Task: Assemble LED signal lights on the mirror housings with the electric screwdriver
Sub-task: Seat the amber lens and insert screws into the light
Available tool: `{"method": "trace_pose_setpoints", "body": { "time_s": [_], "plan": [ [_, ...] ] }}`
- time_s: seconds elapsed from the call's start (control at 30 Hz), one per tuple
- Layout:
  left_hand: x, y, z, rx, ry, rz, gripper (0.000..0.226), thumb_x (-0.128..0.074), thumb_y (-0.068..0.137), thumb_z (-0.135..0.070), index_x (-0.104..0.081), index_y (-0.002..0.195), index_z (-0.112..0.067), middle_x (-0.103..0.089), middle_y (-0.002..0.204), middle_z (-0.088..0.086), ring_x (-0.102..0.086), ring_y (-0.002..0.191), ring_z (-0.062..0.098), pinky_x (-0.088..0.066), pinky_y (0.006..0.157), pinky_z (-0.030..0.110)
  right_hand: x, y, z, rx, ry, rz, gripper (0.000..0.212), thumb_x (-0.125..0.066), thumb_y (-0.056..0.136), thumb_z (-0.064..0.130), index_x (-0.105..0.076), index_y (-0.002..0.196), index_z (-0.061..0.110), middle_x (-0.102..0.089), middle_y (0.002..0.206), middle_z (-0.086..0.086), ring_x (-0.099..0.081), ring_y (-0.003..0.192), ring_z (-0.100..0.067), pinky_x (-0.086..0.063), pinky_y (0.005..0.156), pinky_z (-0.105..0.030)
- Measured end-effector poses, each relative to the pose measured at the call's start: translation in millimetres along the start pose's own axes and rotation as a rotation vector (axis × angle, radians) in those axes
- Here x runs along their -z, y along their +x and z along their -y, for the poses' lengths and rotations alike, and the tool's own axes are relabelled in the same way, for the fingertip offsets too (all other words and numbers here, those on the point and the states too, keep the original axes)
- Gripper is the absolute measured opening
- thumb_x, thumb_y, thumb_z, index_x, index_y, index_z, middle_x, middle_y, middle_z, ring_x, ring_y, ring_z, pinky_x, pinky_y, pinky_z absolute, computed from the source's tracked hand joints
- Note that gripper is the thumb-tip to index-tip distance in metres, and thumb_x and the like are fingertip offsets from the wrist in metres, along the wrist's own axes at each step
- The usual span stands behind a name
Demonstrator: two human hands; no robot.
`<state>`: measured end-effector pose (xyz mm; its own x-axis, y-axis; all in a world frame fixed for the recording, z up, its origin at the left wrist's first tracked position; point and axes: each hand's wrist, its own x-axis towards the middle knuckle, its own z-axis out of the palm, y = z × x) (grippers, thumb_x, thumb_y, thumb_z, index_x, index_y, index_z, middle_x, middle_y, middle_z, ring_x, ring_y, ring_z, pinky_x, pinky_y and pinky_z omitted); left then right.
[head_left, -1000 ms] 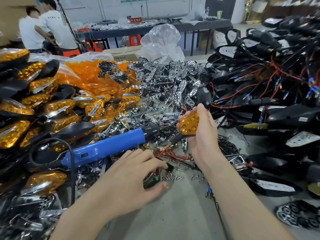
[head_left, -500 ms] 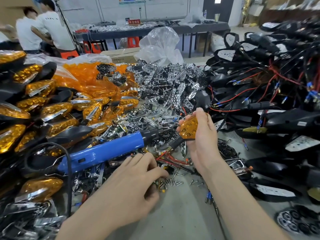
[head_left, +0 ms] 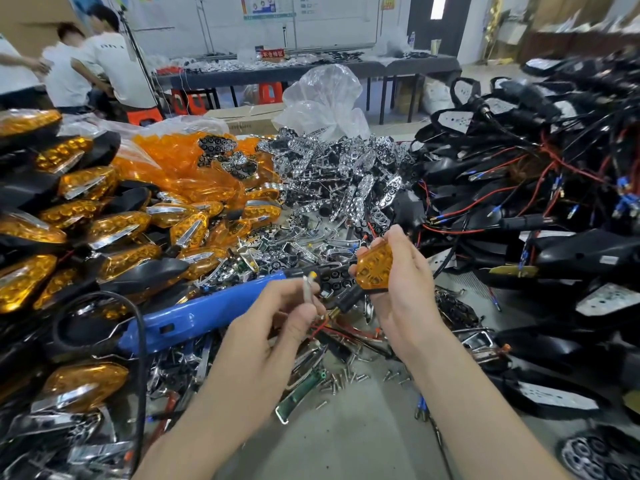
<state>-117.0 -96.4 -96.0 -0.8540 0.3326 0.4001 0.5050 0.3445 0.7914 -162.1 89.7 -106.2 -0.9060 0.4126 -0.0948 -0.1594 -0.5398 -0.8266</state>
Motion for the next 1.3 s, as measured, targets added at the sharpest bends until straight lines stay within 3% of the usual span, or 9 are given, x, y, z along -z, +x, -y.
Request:
{"method": "trace_pose_setpoints", "body": {
  "time_s": [0.1, 0.2, 0.47, 0.6, 0.7, 0.9, 1.03, 1.13, 1.3],
  "plan": [
    [-2.0, 11.3, -7.0, 0.096, -0.194, -0.077, 0.018, -0.049, 0.099, -0.042, -0.062, 0.11, -0.036, -0.072, 0.096, -0.009, -0.066, 0.087, 0.001, -0.05, 0.076, 0.014, -1.5, -0.9, -0.6, -0.015, 0.046, 0.026, 0.027, -0.056, 0.105, 0.037, -0.061, 0.097, 0.012, -0.07, 0.069, 0.003, -0.069, 0.064, -0.012, -0.059, 0.062, -0.031],
    [-5.4, 26.4, -11.8, 0.154, -0.225, -0.103, 0.018, -0.049, 0.101, -0.034, -0.066, 0.097, -0.03, -0.067, 0.084, -0.003, -0.059, 0.07, 0.009, -0.05, 0.066, 0.023, -0.6, -0.4, -0.7, -0.053, 0.091, 0.016, 0.028, -0.056, 0.105, 0.036, -0.061, 0.105, 0.009, -0.07, 0.071, 0.002, -0.07, 0.066, -0.013, -0.059, 0.062, -0.031],
    [-28.3, 45.8, -11.5, 0.341, -0.615, -0.194, 0.032, -0.045, 0.103, -0.012, -0.074, 0.101, -0.025, -0.063, 0.073, -0.001, -0.05, 0.061, 0.01, -0.046, 0.055, 0.022, -3.4, -1.3, -2.1, 0.014, 0.046, 0.047, 0.025, -0.053, 0.107, 0.034, -0.061, 0.098, 0.013, -0.071, 0.07, 0.004, -0.071, 0.063, -0.013, -0.057, 0.068, -0.037],
    [-26.4, 38.0, -5.3, 0.345, -0.566, -0.191, 0.03, -0.045, 0.104, -0.014, -0.071, 0.108, -0.027, -0.067, 0.076, -0.002, -0.052, 0.064, 0.009, -0.047, 0.058, 0.019, -5.2, -3.3, -4.7, 0.017, 0.057, 0.05, 0.019, -0.054, 0.106, 0.029, -0.063, 0.1, 0.013, -0.07, 0.08, -0.002, -0.07, 0.072, -0.015, -0.059, 0.061, -0.03],
    [-25.6, 34.3, -5.6, 0.297, -0.435, -0.166, 0.029, -0.045, 0.104, -0.019, -0.069, 0.099, -0.034, -0.064, 0.074, 0.002, -0.051, 0.064, 0.01, -0.045, 0.059, 0.024, -7.5, -5.0, -5.1, 0.031, 0.031, 0.057, 0.023, -0.052, 0.107, 0.027, -0.062, 0.094, 0.012, -0.067, 0.074, -0.001, -0.069, 0.07, -0.015, -0.058, 0.06, -0.03],
    [-25.9, 29.7, -5.2, 0.164, -0.266, -0.121, 0.023, -0.041, 0.097, -0.036, -0.061, 0.091, -0.028, -0.062, 0.08, 0.004, -0.051, 0.068, 0.029, -0.042, 0.063, 0.035, -10.0, -13.7, -4.6, 0.073, -0.03, 0.116, 0.026, -0.053, 0.105, 0.028, -0.065, 0.085, 0.017, -0.066, 0.076, -0.002, -0.068, 0.07, -0.018, -0.058, 0.063, -0.032],
    [-26.7, 28.5, -4.2, 0.135, -0.251, -0.076, 0.029, -0.04, 0.106, -0.035, -0.062, 0.091, -0.025, -0.067, 0.084, -0.004, -0.062, 0.073, 0.006, -0.047, 0.068, 0.017, -10.5, -15.4, -2.2, 0.059, -0.035, 0.147, 0.02, -0.059, 0.104, 0.026, -0.075, 0.092, 0.022, -0.068, 0.081, 0.001, -0.069, 0.078, -0.017, -0.058, 0.065, -0.032],
    [-27.2, 28.7, -4.6, 0.131, -0.249, -0.046, 0.025, -0.041, 0.099, -0.04, -0.063, 0.103, -0.029, -0.069, 0.089, -0.01, -0.064, 0.077, 0.004, -0.046, 0.069, 0.012, -8.9, -16.2, 0.2, 0.043, -0.027, 0.139, 0.016, -0.061, 0.102, 0.029, -0.075, 0.102, 0.022, -0.068, 0.08, 0.004, -0.07, 0.078, -0.015, -0.058, 0.065, -0.03],
    [-27.6, 27.8, -3.3, 0.111, -0.169, -0.064, 0.025, -0.041, 0.099, -0.042, -0.062, 0.112, -0.04, -0.068, 0.086, -0.019, -0.057, 0.063, 0.001, -0.041, 0.059, 0.009, -12.3, -16.5, -0.4, 0.071, -0.078, 0.11, 0.033, -0.057, 0.101, 0.044, -0.067, 0.079, 0.021, -0.065, 0.076, 0.004, -0.068, 0.073, -0.013, -0.057, 0.065, -0.03]
  ]
}}
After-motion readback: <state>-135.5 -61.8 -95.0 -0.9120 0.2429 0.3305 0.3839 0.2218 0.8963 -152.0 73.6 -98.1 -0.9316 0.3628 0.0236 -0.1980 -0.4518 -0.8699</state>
